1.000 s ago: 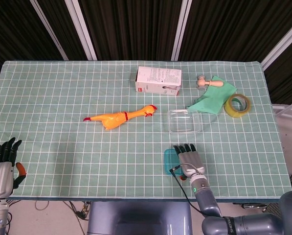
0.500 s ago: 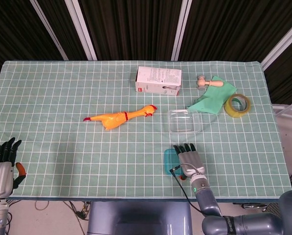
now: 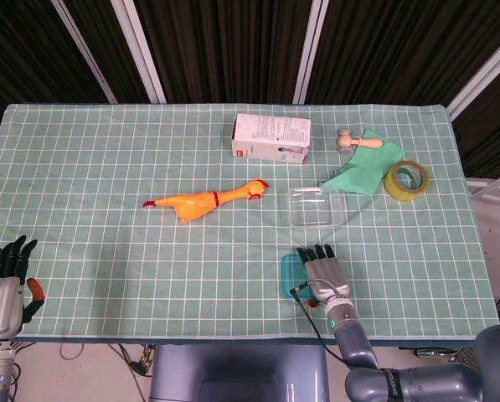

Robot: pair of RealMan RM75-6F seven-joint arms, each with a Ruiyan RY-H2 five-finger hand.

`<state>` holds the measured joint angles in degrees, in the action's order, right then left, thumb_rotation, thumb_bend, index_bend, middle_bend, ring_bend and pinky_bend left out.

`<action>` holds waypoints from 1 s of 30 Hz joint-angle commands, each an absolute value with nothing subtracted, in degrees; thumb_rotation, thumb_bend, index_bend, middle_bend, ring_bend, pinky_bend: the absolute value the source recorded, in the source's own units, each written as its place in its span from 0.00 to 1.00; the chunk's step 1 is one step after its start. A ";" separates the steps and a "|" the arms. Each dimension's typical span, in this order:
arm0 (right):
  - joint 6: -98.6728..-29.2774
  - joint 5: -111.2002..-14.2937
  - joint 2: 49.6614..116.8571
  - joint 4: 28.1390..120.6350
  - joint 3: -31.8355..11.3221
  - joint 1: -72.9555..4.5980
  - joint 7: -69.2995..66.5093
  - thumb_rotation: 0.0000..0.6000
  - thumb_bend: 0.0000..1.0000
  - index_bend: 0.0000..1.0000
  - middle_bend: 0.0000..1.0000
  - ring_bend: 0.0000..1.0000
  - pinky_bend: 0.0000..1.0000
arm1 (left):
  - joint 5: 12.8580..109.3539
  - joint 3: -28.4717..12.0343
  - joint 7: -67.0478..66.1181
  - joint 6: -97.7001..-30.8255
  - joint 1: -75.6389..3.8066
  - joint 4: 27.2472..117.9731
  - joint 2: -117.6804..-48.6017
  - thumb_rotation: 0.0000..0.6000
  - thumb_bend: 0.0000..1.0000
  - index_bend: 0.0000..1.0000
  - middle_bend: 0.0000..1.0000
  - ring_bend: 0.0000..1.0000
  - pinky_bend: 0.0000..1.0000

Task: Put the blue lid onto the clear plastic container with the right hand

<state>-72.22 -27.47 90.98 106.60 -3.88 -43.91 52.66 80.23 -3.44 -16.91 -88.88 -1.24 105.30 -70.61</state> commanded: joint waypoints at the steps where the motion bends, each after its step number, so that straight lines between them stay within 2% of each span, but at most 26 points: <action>1: -71.81 -26.95 90.89 106.33 -3.87 -44.02 52.64 1.00 0.18 0.00 0.26 0.00 0.00 | 80.18 -3.44 -16.91 -88.85 -1.25 105.32 -70.57 1.00 0.79 0.09 0.00 0.00 0.00; 8: -70.94 -26.83 90.70 105.91 -4.10 -44.13 51.87 1.00 0.18 0.00 0.27 0.00 0.00 | 80.13 -3.47 -16.95 -88.87 -1.26 105.39 -70.52 1.00 0.79 0.09 0.00 0.00 0.00; 16: -70.57 -28.00 90.23 106.12 -4.02 -43.80 50.41 1.00 0.18 0.00 0.37 0.02 0.00 | 80.02 -3.48 -16.89 -88.82 -1.26 105.51 -70.40 1.00 0.79 0.09 0.00 0.00 0.00; 30: -70.17 -31.39 89.60 106.23 -3.08 -43.22 48.39 1.00 0.18 0.00 0.43 0.07 0.00 | 79.73 -3.50 -17.17 -88.76 -1.29 105.61 -70.38 1.00 0.79 0.09 0.00 0.00 0.00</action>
